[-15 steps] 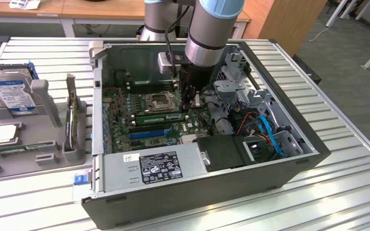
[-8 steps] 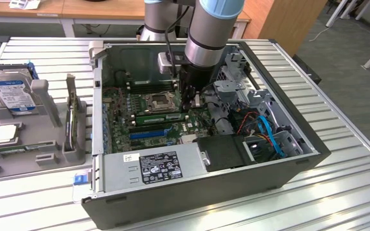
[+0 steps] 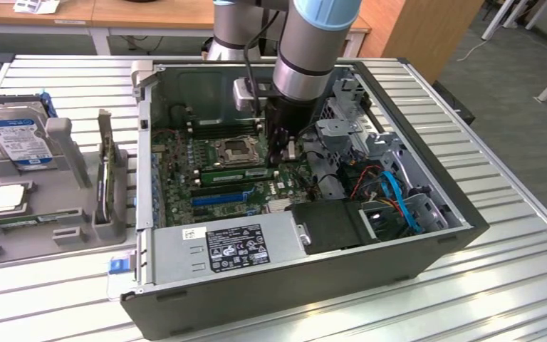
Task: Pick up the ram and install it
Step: 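Press down the ram until it locks into place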
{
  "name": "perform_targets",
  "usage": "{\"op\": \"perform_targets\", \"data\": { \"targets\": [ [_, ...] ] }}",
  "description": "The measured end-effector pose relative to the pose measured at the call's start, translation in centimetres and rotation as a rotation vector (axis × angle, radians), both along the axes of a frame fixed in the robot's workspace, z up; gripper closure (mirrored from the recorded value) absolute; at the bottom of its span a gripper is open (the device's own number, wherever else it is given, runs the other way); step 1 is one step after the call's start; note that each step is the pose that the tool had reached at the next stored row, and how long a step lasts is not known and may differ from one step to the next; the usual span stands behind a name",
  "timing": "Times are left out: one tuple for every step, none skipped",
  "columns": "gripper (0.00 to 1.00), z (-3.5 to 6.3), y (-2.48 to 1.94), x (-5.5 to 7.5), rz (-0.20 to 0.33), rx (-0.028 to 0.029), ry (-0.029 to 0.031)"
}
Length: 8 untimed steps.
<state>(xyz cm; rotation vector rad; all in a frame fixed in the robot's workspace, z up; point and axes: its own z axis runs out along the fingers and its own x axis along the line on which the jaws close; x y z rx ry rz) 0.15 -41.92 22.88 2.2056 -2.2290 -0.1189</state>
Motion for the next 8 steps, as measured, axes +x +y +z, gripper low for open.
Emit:
{"op": "perform_targets", "data": {
  "targets": [
    [0.9,-0.11,0.0,0.0,0.0,0.0001,0.0001],
    [0.9,-0.11,0.0,0.0,0.0,0.0,0.0],
    [0.9,-0.13,0.0,0.0,0.0,0.0001,0.0],
    [0.9,-0.16,0.0,0.0,0.0,0.0003,-0.0001],
    [0.9,-0.18,0.0,0.0,0.0,0.0002,-0.0001],
    [0.9,-0.21,0.0,0.0,0.0,0.0001,0.0],
    [0.9,-0.23,0.0,0.0,0.0,0.0001,0.0],
    [0.9,-0.25,0.0,0.0,0.0,0.0,0.0]
  ]
}}
